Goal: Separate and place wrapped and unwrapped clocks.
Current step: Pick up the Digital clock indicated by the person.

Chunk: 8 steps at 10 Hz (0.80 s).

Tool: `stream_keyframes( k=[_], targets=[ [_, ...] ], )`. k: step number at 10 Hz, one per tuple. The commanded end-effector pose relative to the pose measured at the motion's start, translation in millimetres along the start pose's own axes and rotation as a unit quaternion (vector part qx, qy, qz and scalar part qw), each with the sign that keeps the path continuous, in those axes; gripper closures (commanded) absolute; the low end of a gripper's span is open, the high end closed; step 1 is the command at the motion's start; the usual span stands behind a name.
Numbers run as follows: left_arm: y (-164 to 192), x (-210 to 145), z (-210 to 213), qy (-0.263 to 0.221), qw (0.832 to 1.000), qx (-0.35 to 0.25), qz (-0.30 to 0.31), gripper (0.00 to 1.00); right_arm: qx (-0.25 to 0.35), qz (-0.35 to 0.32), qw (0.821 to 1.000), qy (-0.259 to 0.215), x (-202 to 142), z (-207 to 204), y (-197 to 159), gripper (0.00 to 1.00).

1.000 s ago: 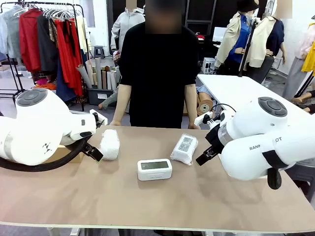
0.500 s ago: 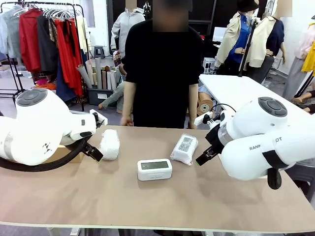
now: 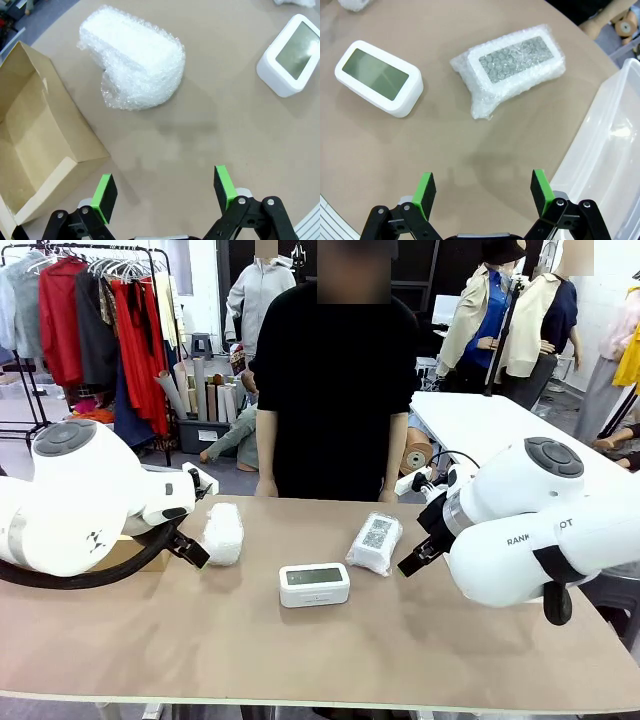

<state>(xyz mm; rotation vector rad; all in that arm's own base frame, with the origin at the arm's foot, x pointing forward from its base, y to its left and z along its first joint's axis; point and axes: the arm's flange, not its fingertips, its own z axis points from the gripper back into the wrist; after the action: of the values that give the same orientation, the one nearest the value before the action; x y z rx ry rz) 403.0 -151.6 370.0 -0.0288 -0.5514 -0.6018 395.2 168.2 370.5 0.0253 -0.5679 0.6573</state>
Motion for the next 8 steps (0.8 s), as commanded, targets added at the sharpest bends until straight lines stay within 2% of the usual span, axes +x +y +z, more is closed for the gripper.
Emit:
stream_keyframes(
  k=[1, 8],
  targets=[
    [0.0, 0.0, 0.1, 0.000, 1.000, 0.000, 0.000, 0.00, 0.000, 0.000, 1.000, 0.000, 0.0, 0.1, -0.1, 0.00],
    [0.0, 0.0, 0.0, 0.000, 1.000, 0.000, 0.000, 0.00, 0.000, 0.000, 1.000, 0.000, 0.0, 0.0, 0.0, 0.00]
  ],
)
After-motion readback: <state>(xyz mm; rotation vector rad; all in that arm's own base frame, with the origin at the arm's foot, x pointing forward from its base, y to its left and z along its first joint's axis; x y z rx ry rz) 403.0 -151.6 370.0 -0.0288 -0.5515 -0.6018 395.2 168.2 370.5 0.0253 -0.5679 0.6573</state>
